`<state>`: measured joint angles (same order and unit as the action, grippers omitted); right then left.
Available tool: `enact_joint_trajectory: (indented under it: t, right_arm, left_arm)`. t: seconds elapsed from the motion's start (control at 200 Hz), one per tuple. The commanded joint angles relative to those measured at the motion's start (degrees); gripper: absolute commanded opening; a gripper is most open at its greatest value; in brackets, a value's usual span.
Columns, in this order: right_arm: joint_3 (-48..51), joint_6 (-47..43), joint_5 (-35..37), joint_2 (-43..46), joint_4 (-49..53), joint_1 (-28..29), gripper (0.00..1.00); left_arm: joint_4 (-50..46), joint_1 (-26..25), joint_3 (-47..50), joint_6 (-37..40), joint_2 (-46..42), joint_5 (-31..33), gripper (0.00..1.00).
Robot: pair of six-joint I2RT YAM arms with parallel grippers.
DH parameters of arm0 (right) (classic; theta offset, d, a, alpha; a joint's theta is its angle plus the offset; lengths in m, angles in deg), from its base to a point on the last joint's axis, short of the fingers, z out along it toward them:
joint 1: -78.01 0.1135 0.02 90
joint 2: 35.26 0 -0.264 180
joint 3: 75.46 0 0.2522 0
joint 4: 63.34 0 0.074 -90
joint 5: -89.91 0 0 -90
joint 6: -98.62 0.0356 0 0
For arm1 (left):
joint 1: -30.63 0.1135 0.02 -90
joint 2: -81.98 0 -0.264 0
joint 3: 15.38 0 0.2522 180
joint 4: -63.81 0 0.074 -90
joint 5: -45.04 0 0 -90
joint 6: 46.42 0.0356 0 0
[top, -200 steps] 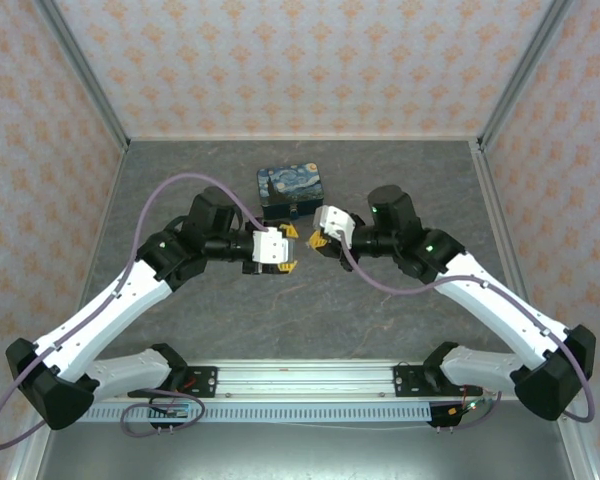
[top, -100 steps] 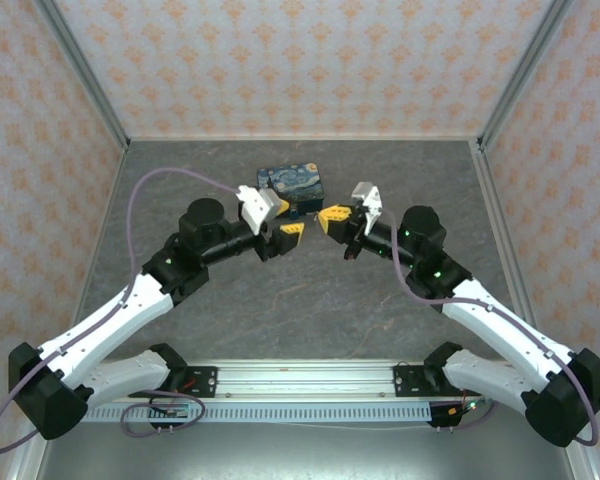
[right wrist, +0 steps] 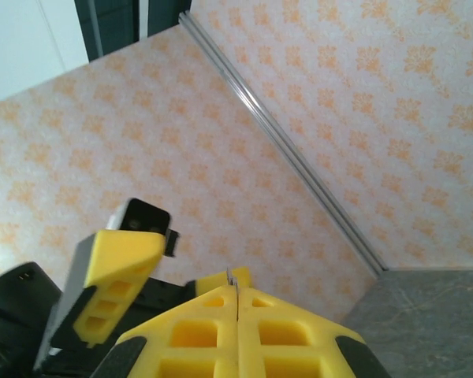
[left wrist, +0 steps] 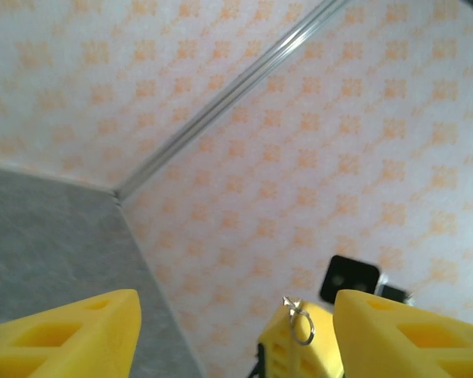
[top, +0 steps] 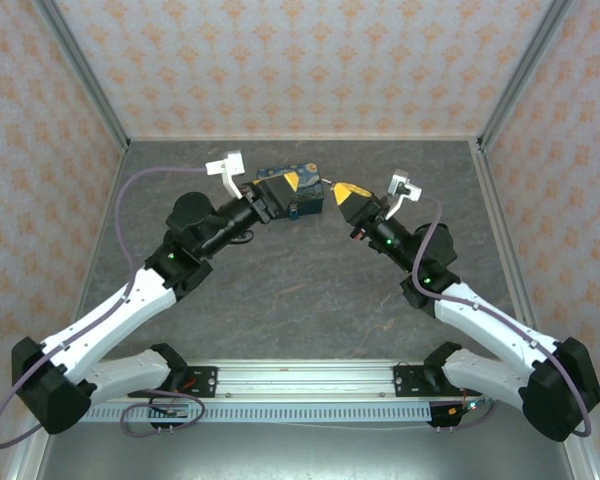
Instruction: Unlock a padlock with a key
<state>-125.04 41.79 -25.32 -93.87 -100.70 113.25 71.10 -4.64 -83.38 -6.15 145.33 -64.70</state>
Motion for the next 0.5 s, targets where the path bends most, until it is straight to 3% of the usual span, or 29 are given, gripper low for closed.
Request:
enact_joint_trajectory:
  t: [0.0,0.175,0.315,0.495]
  right_arm:
    - [0.0,5.6,1.4,-0.6,-6.6,1.0,0.0]
    - [-0.7,5.2,2.1,-2.2,-7.2,2.6,0.0]
    - [-1.1,5.1,2.1,-3.6,-7.7,3.3,0.0]
    - [-1.8,4.9,2.3,-5.2,-7.4,3.8,0.0]
  left_arm:
    - [5.9,-0.1,-3.1,-10.3,3.0,-3.1,0.63]
    - [6.9,-0.1,-4.0,-11.7,5.2,-3.7,0.59]
    - [8.4,-0.1,-3.3,-12.4,5.7,-3.9,0.49]
    - [9.5,-0.2,-2.7,-12.6,6.1,-4.3,0.46]
